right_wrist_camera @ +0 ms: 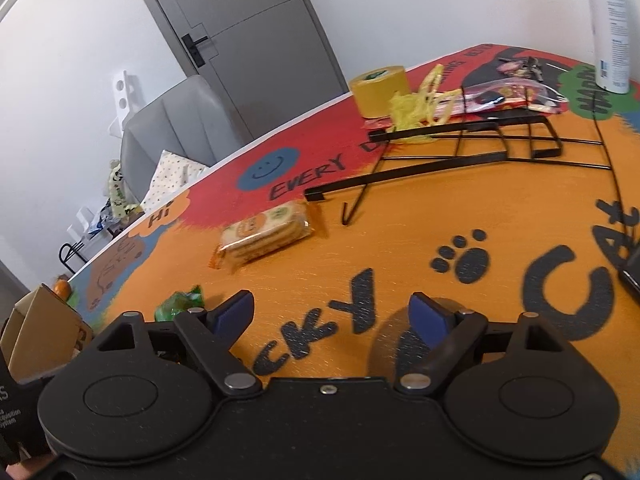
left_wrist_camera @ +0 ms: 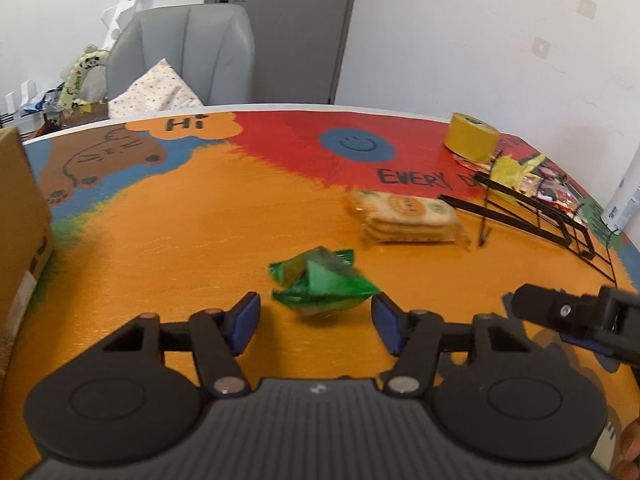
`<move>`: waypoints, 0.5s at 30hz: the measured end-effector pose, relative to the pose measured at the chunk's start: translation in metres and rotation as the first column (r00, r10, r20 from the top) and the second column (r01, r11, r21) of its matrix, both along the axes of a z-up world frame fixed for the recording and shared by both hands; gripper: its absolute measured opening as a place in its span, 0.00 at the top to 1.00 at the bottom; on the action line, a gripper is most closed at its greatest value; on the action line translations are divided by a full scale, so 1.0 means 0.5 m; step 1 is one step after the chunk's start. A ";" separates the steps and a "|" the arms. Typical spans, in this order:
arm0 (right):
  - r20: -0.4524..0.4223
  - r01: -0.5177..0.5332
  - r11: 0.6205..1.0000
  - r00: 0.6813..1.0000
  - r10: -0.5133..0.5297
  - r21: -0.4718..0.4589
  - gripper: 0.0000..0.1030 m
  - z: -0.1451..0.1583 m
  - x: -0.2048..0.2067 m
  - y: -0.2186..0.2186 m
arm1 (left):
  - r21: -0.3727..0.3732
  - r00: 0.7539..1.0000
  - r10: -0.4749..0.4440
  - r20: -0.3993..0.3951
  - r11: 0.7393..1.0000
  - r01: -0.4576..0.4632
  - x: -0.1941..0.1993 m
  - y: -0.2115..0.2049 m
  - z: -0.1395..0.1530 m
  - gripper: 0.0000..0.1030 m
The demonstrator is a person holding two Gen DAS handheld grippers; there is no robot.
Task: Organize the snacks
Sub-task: 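Grasp the green wrapped candy with the left tool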
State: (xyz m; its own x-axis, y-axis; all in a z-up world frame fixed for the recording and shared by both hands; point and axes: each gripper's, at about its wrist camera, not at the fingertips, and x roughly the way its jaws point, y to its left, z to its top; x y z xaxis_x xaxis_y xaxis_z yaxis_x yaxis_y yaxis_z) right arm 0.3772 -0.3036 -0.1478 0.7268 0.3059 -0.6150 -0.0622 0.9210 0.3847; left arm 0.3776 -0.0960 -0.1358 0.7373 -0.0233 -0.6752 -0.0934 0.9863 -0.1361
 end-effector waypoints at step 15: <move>-0.009 -0.018 1.000 1.000 0.018 -0.001 0.17 -0.005 0.012 0.022 | -0.044 0.998 0.012 0.067 0.999 -0.009 0.001 0.026 0.013 0.22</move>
